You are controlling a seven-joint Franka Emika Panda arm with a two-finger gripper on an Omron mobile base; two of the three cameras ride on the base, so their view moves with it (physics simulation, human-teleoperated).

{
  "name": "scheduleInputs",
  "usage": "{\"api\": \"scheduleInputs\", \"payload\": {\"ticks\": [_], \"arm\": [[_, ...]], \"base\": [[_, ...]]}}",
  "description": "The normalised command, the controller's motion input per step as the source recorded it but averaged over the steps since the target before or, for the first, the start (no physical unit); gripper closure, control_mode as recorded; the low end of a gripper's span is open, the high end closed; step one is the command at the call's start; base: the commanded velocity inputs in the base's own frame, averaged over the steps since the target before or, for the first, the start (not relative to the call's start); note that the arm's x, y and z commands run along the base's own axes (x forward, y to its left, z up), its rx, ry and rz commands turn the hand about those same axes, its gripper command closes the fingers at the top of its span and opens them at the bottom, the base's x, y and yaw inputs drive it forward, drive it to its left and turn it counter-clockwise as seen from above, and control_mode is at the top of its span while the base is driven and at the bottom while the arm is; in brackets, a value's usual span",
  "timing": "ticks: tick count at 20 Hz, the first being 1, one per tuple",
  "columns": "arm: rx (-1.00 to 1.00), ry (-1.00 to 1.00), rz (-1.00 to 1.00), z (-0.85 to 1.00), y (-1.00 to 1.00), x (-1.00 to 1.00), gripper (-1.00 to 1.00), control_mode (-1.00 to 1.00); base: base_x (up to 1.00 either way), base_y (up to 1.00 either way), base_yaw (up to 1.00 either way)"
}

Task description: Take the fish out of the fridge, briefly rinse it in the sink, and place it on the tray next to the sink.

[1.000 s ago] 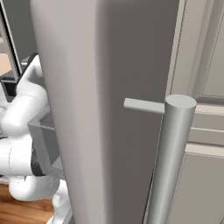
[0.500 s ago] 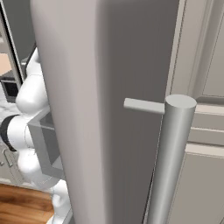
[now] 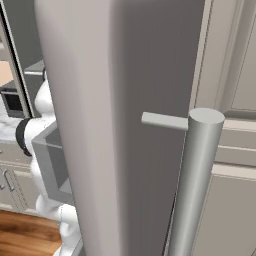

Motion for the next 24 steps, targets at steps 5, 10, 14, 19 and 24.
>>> {"api": "scheduleInputs", "payload": {"ticks": [5,10,14,19,24], "arm": [[0.0,0.0,0.0,-0.05,0.0,0.91,-1.0,-1.0],[0.0,0.0,0.0,-0.14,0.0,0.94,-1.0,-1.0],[0.0,0.09,0.0,-0.55,-0.01,0.34,1.0,-1.0],[-0.02,0.04,0.01,-0.92,-0.01,-0.55,1.0,-1.0],[0.02,-0.11,0.06,-0.44,-0.05,-0.86,1.0,-1.0]], "base": [[0.0,0.0,0.0],[0.0,0.0,0.0],[0.0,0.0,0.0],[0.0,0.0,0.0],[0.0,0.0,0.0]]}}
